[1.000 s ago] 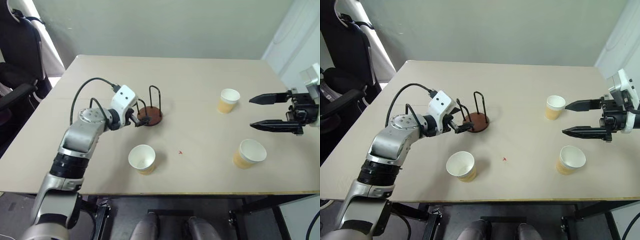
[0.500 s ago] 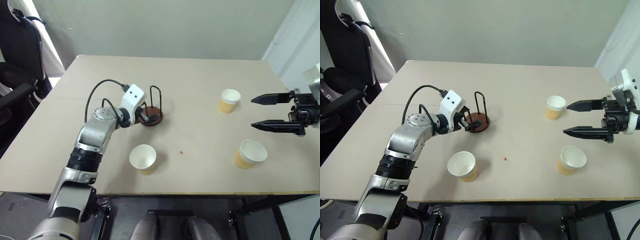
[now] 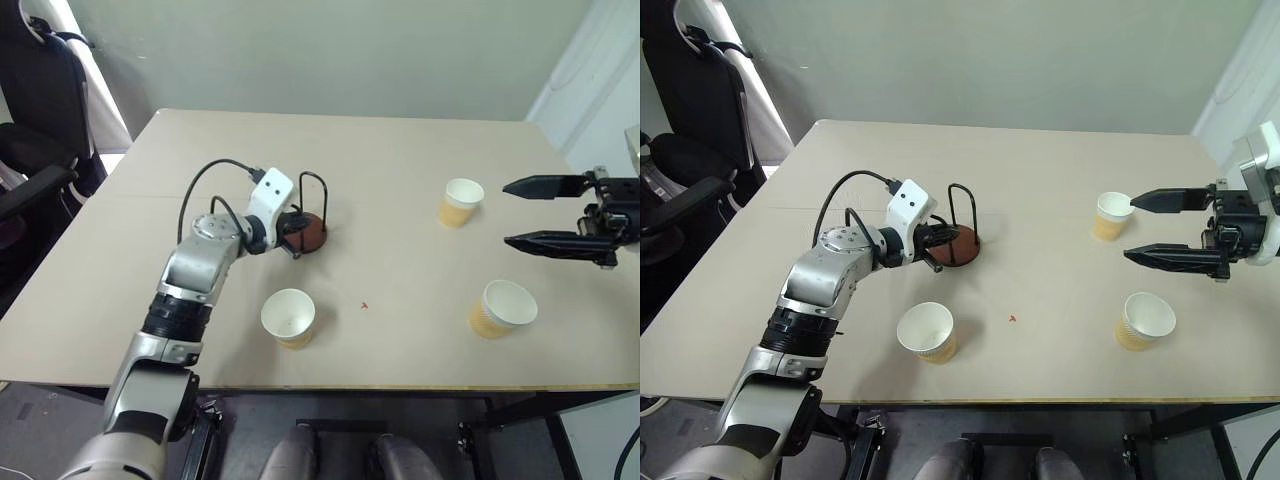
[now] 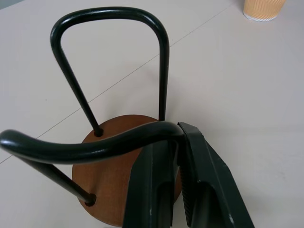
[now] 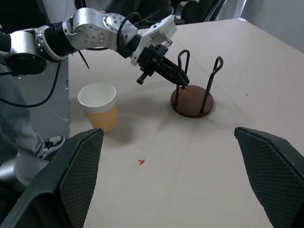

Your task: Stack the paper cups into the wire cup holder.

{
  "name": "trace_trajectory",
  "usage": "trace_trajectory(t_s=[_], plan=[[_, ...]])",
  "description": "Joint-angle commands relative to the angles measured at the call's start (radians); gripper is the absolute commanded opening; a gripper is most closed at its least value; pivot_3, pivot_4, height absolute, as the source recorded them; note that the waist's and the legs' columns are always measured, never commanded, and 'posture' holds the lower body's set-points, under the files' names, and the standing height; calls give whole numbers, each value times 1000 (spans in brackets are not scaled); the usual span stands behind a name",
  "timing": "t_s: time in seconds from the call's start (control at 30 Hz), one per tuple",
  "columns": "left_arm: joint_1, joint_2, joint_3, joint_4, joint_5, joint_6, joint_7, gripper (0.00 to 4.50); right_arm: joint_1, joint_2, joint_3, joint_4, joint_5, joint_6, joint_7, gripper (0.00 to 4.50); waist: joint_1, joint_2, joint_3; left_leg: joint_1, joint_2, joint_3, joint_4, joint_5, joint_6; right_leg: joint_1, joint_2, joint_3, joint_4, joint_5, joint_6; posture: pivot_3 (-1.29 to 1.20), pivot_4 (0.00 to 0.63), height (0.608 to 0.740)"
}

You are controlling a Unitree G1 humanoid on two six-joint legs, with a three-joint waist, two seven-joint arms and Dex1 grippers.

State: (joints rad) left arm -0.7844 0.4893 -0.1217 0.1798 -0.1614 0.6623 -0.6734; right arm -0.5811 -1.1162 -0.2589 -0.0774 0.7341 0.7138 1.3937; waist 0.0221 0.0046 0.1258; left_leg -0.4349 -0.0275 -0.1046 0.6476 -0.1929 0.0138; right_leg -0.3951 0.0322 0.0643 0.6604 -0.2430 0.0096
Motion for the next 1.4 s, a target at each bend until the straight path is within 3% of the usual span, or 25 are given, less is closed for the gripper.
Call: trace_trajectory(t_s=[0.03, 0.23, 0.33, 0.5, 0.7, 1.0, 1.4], plan=[[-50, 7, 25, -16, -1, -19, -6, 23, -1, -17, -43, -23, 19, -1, -9, 4500, 0, 0, 0, 0, 0, 0, 0, 0, 0, 0, 0, 0, 0, 0, 0, 0, 150, 740], [-113, 40, 50, -163, -141, 49, -168, 23, -3, -16, -34, -20, 12, -9, -13, 4500, 1, -2, 1, 0, 0, 0, 0, 0, 1, 0, 0, 0, 0, 0, 0, 0, 150, 740], [-117, 151, 44, -329, -296, 135, -389, 23, -2, -18, -34, -17, 8, -13, -15, 4500, 3, -3, 2, -2, -1, 0, 0, 0, 0, -1, 0, 1, -1, 0, 0, 0, 150, 740], [-61, 256, -6, -466, -387, 189, -515, 23, 11, -19, -42, -24, 9, -16, -19, 4500, 1, -1, 1, 0, -1, 1, 0, -1, 0, 1, 0, 2, -3, -1, 1, 0, 150, 740], [14, 305, -104, -514, -306, 114, -527, 23, 30, -23, -57, -34, 14, -14, -26, 4500, 3, -1, 1, 0, -1, 1, 1, -4, 7, 1, -1, 2, -3, 0, 1, 0, 150, 740], [14, 207, -144, -474, -243, 86, -429, 23, 40, -31, -64, -39, 13, -12, -33, 4500, 3, -1, 1, 0, -1, 0, 1, -5, 8, 0, -1, 2, -2, 1, 1, 0, 150, 740], [37, 177, -177, -533, -256, 165, -404, 23, 71, -34, -79, -53, 12, -19, -46, 4500, 3, -1, 1, 0, -1, 1, 0, -4, 7, 1, -1, 2, -4, 1, 1, 0, 150, 740]])
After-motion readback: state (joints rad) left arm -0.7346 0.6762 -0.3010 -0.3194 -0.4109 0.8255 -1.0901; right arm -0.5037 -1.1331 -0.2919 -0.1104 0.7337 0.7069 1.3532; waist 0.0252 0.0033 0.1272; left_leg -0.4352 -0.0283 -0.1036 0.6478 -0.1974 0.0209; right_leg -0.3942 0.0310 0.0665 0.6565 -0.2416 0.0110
